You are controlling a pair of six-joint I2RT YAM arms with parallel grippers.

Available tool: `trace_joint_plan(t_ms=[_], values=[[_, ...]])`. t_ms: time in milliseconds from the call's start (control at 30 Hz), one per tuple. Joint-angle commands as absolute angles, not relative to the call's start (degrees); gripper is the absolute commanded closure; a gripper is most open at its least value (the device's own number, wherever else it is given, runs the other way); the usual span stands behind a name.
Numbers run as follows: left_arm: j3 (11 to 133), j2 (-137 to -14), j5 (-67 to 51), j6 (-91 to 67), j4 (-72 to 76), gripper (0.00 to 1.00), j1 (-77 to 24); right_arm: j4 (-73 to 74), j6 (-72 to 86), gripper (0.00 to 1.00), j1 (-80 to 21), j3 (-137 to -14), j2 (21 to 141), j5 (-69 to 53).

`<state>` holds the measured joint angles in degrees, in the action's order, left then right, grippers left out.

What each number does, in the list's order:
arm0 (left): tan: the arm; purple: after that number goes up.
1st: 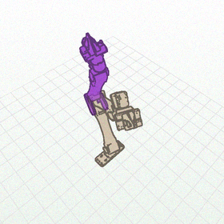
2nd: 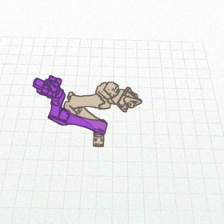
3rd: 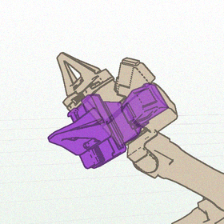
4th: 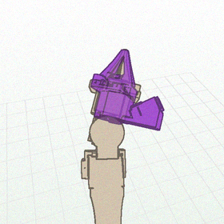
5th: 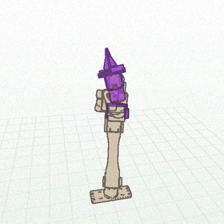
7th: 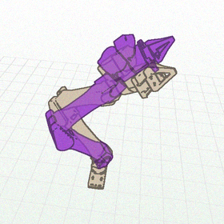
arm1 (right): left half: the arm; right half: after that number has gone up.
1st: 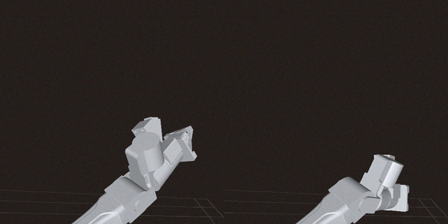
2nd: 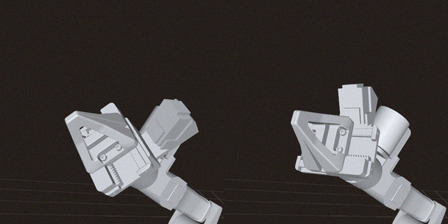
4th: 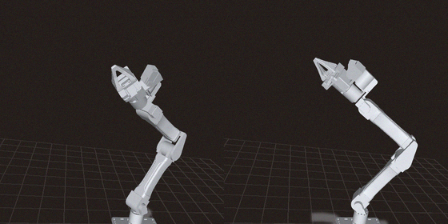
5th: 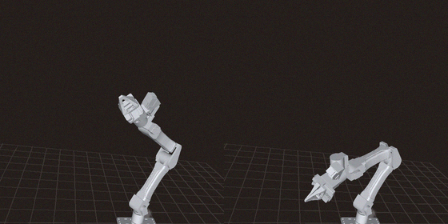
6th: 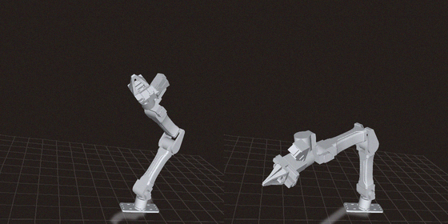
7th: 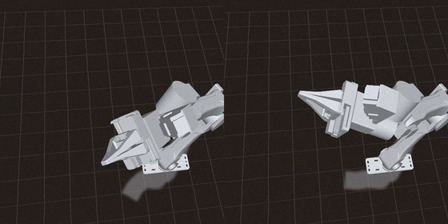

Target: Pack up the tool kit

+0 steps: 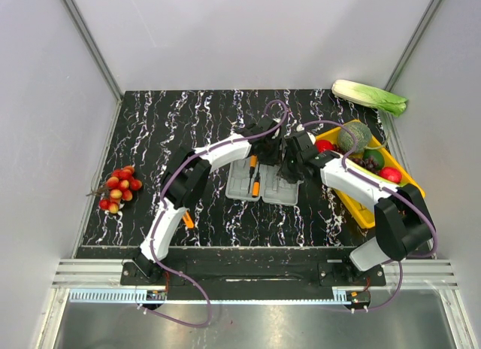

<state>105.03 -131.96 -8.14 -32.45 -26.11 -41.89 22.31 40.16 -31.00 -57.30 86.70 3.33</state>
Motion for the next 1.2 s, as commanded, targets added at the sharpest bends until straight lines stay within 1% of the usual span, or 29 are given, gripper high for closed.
trace_joint_plan(t_ms=[0,100,167,233,367,467,533,700,833,967,1167], values=[[104.9,-128.2,-5.8,-31.6,-28.9,0.55,-42.0,22.4,40.3,0.76,-30.8,-57.1,85.6,3.2],[105.0,-126.1,-5.5,-31.7,-28.2,0.48,-42.0,23.0,41.0,0.76,-30.8,-57.2,84.0,4.9],[104.9,-124.7,-5.3,-31.9,-27.8,0.47,-42.1,23.6,41.7,0.75,-30.5,-57.2,83.2,5.8],[104.9,-123.3,-4.8,-31.8,-27.8,0.47,-41.9,24.3,42.3,0.75,-30.2,-57.2,82.5,6.6],[102.9,-119.7,-3.3,-31.9,-27.3,0.46,-41.3,24.8,42.7,0.7,-30.0,-57.1,82.1,7.6],[100.0,-116.0,-2.0,-32.5,-26.4,0.46,-39.7,25.0,41.3,0.69,-29.9,-58.5,84.8,7.6],[97.2,-113.7,-0.6,-33.0,-26.3,0.46,-38.6,25.8,40.1,0.71,-29.9,-60.8,88.2,8.3],[87.8,-107.2,-0.3,-33.5,-25.2,0.46,-35.2,26.7,37.7,0.82,-29.9,-67.8,96.5,11.2],[81.8,-102.8,-0.3,-33.9,-25.2,0.45,-32.8,28.9,36.4,0.88,-29.9,-72.8,102.4,12.6],[77.7,-99.7,-0.7,-34.3,-25.2,0.45,-30.9,31.3,36.3,0.9,-29.8,-75.2,106.2,13.3],[76.3,-98.4,-1.9,-34.9,-25.0,0.45,-29.5,33.6,36.2,0.92,-29.9,-75.8,109.9,13.3]])
